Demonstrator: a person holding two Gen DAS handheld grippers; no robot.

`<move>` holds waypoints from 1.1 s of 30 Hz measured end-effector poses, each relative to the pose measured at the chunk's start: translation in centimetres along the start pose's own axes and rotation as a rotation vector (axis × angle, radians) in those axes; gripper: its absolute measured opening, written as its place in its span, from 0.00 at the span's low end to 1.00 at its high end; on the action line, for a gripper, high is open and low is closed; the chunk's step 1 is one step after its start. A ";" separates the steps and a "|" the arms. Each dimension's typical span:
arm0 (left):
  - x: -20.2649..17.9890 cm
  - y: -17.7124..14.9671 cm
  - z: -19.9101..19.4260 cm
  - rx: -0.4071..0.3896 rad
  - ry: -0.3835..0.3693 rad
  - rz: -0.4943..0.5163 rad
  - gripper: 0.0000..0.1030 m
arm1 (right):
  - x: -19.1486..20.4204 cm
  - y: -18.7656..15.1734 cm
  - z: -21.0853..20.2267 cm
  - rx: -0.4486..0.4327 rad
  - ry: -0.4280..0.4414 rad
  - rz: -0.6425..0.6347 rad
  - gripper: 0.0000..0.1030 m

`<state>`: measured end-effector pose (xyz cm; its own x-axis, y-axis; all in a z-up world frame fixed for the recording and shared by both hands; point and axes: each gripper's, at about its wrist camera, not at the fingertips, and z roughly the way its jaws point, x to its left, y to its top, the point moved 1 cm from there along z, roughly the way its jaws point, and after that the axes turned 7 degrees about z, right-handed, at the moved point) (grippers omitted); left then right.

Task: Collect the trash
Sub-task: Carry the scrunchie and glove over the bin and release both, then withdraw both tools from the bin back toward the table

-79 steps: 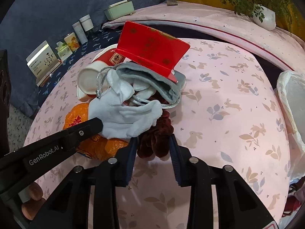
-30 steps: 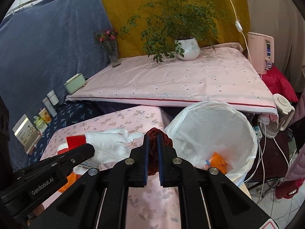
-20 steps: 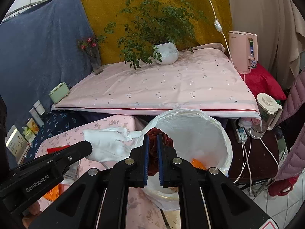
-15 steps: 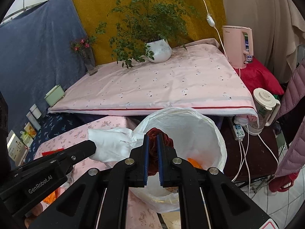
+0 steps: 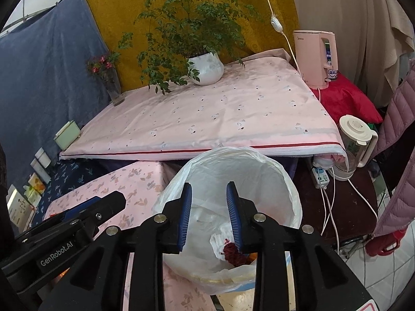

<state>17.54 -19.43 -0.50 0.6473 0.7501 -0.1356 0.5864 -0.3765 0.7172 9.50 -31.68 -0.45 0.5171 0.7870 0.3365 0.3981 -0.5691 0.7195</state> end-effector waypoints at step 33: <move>13.3 -7.5 -8.3 -0.027 0.219 -0.276 0.64 | 10.7 -5.6 -2.9 0.055 0.131 -0.173 0.38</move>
<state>17.69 -2.16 -2.00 0.3447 0.9216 -0.1787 0.7094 -0.1310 0.6926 10.61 -19.39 0.93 0.3363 0.8961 0.2895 0.5151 -0.4324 0.7401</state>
